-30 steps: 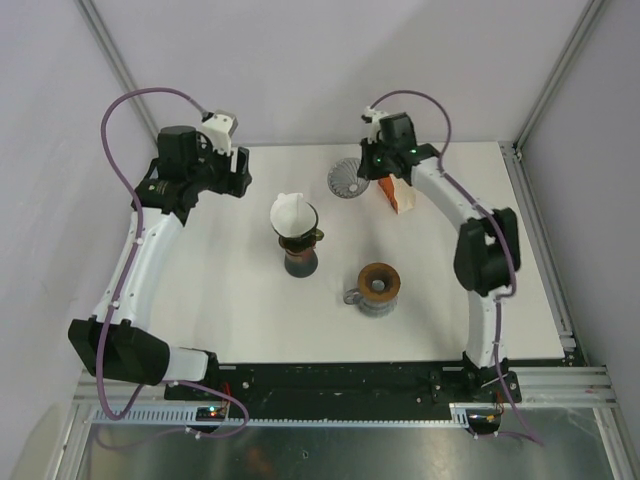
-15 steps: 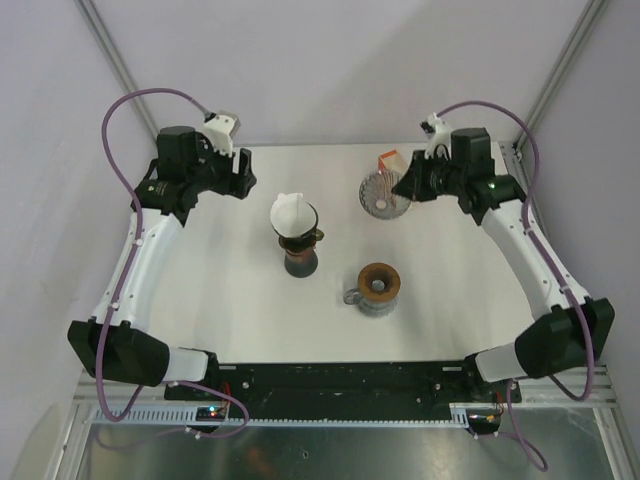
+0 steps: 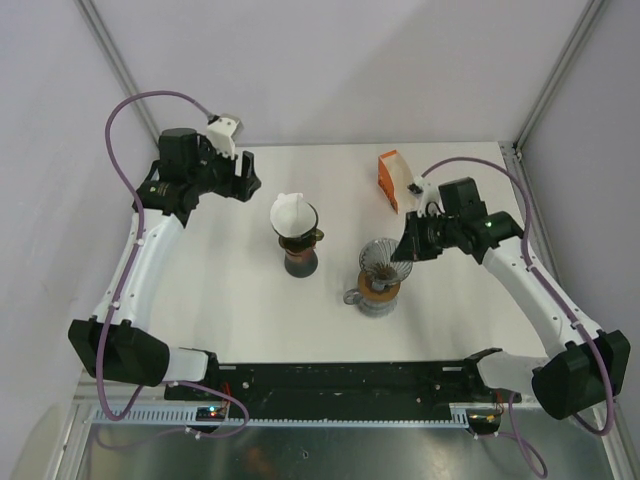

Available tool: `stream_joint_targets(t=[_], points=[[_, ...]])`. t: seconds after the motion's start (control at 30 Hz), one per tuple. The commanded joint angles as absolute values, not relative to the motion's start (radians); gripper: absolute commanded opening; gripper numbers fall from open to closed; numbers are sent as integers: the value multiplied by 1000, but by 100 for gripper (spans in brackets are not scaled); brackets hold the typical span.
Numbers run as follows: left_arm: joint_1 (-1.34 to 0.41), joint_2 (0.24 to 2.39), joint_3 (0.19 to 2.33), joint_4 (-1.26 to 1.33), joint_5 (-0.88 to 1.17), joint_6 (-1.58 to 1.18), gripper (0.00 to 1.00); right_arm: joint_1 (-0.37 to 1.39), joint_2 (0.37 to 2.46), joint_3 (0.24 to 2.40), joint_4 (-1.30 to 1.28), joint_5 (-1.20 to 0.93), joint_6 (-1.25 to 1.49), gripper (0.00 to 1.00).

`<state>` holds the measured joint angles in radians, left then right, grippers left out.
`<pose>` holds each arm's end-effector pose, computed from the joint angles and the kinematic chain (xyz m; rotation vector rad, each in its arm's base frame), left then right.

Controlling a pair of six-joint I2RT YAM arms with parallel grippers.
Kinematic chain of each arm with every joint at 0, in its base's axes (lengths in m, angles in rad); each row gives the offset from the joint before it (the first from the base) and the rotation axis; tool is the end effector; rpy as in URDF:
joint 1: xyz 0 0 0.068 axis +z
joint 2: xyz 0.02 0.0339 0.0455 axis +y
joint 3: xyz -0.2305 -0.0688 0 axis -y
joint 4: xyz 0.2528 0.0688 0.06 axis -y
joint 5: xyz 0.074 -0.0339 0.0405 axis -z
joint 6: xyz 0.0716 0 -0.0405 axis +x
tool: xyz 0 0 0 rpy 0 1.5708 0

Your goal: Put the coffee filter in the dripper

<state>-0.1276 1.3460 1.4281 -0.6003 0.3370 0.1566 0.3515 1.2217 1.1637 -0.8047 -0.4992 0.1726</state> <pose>0.3329 -0.0666 0.3486 0.4942 2.0143 -0.3337 0.2567 0.1307 0.2714 -0.4499 2.4259 0.8400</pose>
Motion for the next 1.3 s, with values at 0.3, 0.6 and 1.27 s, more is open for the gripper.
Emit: stream_joint_targets(t=[0.3,0.6,1.27], points=[[-120,1306,1414,-567,368,136,79,342,1216,1051,-684,-562,193,0],[-136,1314,1421,-567,386,130,77,294,1212,1047,-645,-584,185,0],[-578,1460,1559,-618,400,90,75,314,1252,951,-588,-558,159,0]])
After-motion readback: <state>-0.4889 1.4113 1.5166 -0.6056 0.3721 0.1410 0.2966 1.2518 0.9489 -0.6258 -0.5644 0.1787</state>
